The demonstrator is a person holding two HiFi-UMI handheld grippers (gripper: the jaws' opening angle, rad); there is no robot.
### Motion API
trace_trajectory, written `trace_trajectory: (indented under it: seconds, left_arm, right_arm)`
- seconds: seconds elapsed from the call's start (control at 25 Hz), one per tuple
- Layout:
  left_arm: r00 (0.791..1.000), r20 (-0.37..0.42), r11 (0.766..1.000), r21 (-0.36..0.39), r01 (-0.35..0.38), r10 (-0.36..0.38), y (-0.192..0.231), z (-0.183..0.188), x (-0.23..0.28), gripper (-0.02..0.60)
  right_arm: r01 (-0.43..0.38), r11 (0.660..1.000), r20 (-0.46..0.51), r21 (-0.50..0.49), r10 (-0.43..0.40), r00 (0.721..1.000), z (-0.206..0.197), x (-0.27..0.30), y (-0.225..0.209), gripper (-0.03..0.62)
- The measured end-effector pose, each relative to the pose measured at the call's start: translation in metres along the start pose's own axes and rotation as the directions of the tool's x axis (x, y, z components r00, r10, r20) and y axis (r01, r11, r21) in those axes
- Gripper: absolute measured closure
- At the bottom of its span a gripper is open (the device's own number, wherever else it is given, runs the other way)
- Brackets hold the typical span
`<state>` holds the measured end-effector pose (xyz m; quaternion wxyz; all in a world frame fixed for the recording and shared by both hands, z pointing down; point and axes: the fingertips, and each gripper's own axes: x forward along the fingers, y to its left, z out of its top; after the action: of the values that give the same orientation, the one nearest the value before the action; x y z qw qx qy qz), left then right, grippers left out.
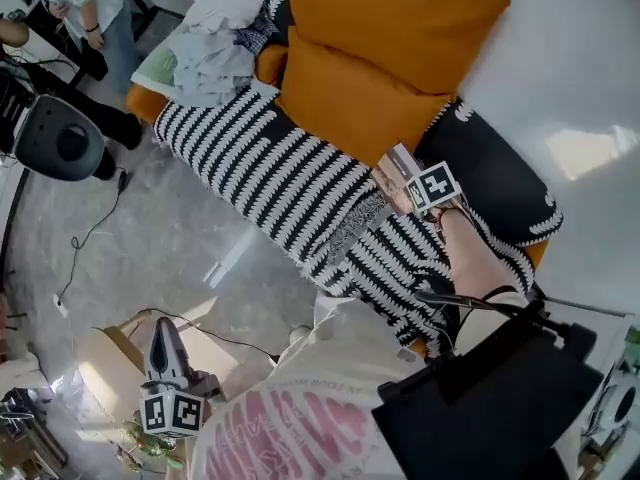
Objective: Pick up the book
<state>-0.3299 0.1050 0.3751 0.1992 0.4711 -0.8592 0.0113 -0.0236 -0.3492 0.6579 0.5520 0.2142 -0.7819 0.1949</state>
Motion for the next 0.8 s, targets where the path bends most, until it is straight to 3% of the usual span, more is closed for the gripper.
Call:
trace_trajectory:
  seconds: [0.2, 0.32, 0.44, 0.56, 0.8]
  left_arm:
    - [0.996, 0.048, 0.998, 0.007, 0.07, -0.071, 0.004, -0.005, -0.01, 0.575]
    - [0.992, 0.074, 0.994, -0.004, 0.107, -0.106, 0.014, -0.011, -0.02, 0.575]
    - [0.984, 0.094, 0.988, -0.003, 0.154, -0.153, 0.018, -0.014, -0.022, 0.575]
    - [0.968, 0.086, 0.972, 0.014, 0.234, -0.234, 0.015, -0.016, -0.016, 0.575]
    - [0.91, 0.108, 0.916, 0.022, 0.401, -0.401, -0.002, -0.006, -0.016, 0.575]
  right_arm:
    - [-0.029, 0.995, 0.147, 0.095, 0.015, 0.989, 0.002, -0.054, 0.012, 0.442]
    - [-0.103, 0.978, 0.289, 0.181, 0.047, 0.956, 0.0, -0.094, 0.035, 0.442]
    - [-0.2, 0.946, 0.452, 0.254, 0.067, 0.89, -0.003, -0.144, 0.058, 0.442]
    - [-0.283, 0.917, 0.598, 0.28, 0.064, 0.799, -0.006, -0.192, 0.09, 0.441]
    - [-0.412, 0.87, 0.752, 0.27, 0.076, 0.655, -0.026, -0.256, 0.164, 0.441]
